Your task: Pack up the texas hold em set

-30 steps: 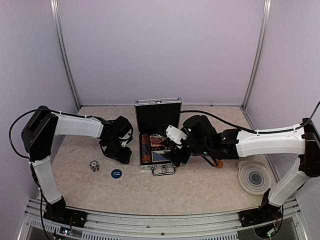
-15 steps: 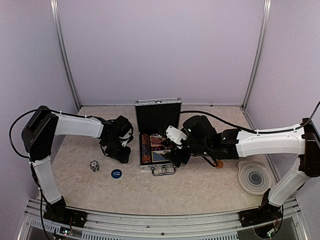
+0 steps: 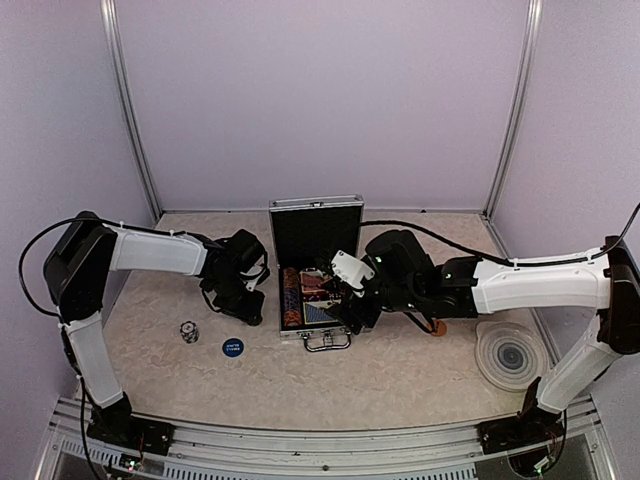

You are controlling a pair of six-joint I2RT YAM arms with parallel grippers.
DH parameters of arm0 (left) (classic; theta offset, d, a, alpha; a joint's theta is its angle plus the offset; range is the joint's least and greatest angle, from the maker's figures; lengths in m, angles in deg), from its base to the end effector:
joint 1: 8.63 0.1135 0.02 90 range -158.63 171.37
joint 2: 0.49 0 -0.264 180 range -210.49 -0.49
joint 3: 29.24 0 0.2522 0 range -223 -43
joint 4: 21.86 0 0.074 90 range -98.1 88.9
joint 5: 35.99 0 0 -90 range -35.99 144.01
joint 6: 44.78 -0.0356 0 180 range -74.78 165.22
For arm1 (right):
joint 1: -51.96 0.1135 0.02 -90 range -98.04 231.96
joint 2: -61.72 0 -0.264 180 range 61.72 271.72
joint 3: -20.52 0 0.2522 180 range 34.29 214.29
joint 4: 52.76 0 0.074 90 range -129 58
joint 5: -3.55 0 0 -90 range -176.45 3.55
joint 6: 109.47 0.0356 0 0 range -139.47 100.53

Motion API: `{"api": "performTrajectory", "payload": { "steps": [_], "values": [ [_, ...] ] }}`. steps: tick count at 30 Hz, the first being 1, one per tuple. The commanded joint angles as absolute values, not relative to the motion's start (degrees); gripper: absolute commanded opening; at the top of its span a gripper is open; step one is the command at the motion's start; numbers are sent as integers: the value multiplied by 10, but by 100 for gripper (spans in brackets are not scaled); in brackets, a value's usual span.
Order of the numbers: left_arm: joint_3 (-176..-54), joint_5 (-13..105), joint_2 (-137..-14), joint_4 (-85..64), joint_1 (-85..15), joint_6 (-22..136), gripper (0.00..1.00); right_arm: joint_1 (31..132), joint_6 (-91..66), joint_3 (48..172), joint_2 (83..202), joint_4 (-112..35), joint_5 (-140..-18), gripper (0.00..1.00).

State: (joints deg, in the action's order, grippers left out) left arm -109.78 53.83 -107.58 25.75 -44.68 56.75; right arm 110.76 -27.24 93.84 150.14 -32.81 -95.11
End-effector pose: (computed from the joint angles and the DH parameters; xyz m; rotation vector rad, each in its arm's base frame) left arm 0.2854 -0.2079 0.1477 0.6133 2.8193 -0.1661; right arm 0.1836 0.2928 0.2490 -1.1315 1.8809 0.3414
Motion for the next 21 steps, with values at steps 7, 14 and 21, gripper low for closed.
{"api": "performTrajectory", "payload": {
  "steps": [7, 14, 21],
  "values": [
    [-1095, 537, -1071, 280, -453, 567, 35, 1106, -263, 965, 1523, -320, -947, 90],
    [-1101, 538, -1058, 292, -459, 567, 36, 1105, -260, 970, 1528, -317, -946, 90],
    [-1104, 538, -1047, 297, -460, 569, 36, 1105, -250, 976, 1536, -314, -939, 90]
  ]
}}
